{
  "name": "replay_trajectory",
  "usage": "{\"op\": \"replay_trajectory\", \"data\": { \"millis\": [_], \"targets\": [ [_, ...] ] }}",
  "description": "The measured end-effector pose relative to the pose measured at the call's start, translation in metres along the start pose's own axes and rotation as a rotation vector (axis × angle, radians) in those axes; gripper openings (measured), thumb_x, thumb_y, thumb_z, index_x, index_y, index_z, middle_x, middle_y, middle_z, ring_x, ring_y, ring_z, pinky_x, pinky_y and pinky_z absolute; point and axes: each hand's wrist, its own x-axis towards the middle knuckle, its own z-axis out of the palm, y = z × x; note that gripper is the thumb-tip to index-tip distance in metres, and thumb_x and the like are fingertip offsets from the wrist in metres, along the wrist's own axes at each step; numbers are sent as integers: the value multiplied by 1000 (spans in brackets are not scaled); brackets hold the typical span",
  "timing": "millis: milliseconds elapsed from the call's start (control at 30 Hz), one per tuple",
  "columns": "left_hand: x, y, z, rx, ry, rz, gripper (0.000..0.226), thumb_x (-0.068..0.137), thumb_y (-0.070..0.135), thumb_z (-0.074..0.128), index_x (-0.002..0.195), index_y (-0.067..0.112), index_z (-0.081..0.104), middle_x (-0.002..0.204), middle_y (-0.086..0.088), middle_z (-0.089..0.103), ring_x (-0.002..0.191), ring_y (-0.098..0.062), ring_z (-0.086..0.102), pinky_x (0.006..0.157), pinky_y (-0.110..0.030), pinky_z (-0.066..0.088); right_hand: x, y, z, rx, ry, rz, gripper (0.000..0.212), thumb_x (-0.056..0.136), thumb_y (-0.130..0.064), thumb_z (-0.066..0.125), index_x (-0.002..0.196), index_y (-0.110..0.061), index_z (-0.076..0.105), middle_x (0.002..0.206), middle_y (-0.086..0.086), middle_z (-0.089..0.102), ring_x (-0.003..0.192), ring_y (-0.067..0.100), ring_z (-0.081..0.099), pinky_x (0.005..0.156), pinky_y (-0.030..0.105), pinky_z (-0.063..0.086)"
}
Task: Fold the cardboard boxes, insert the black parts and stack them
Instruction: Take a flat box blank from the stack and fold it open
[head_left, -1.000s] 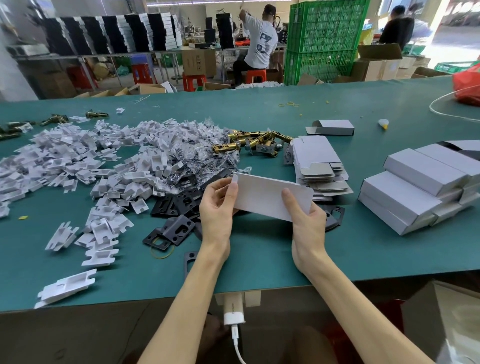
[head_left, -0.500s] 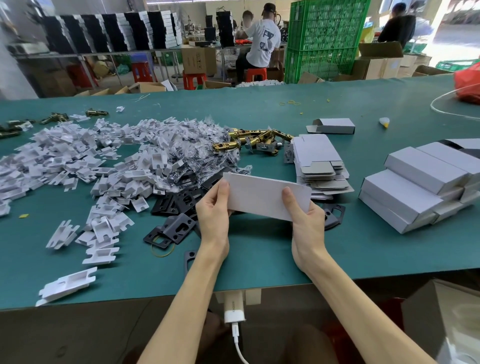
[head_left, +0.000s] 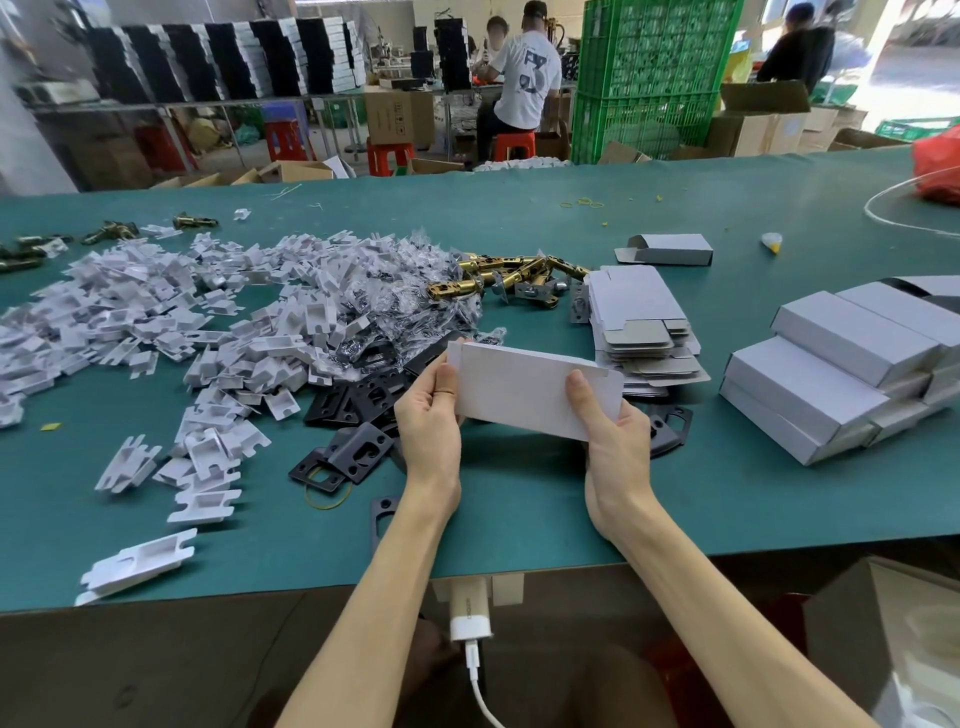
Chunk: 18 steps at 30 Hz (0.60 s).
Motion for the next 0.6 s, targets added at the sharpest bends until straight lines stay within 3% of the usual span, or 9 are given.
{"op": "replay_trajectory", "data": {
  "millis": [133, 333, 467, 600],
  "targets": [
    [1, -3, 0, 15, 0, 26, 31, 111, 24, 47, 111, 35, 76, 107, 11, 77, 97, -9, 66, 95, -42, 56, 0, 0, 0, -11, -2, -6, 27, 79, -40, 76, 89, -15, 75, 85, -5, 77, 79, 4, 70, 70, 16, 54],
    [2, -3, -1, -6, 37, 33, 29, 111, 24, 48, 114, 34, 76, 109, 11, 77, 98, -8, 66, 92, -35, 54, -1, 0, 0, -40, -26, 1, 27, 82, -40, 74, 93, -15, 74, 88, -4, 77, 82, 5, 70, 72, 17, 55],
    [0, 3, 0, -43, 65, 53, 29, 106, 25, 58, 106, 47, 76, 118, 19, 75, 116, -9, 67, 104, -40, 55, -2, -1, 1, -27, -43, -14, 22, 83, -38, 74, 90, -16, 74, 88, -5, 77, 81, 4, 70, 72, 15, 54],
    [-1, 6, -1, -92, 113, 45, 22, 101, 25, 67, 93, 41, 81, 106, 15, 79, 99, 0, 69, 92, -30, 57, -3, -2, 2, -21, -55, -11, 20, 84, -36, 74, 87, -17, 75, 88, -4, 78, 81, 4, 71, 71, 15, 54]
  ]
}}
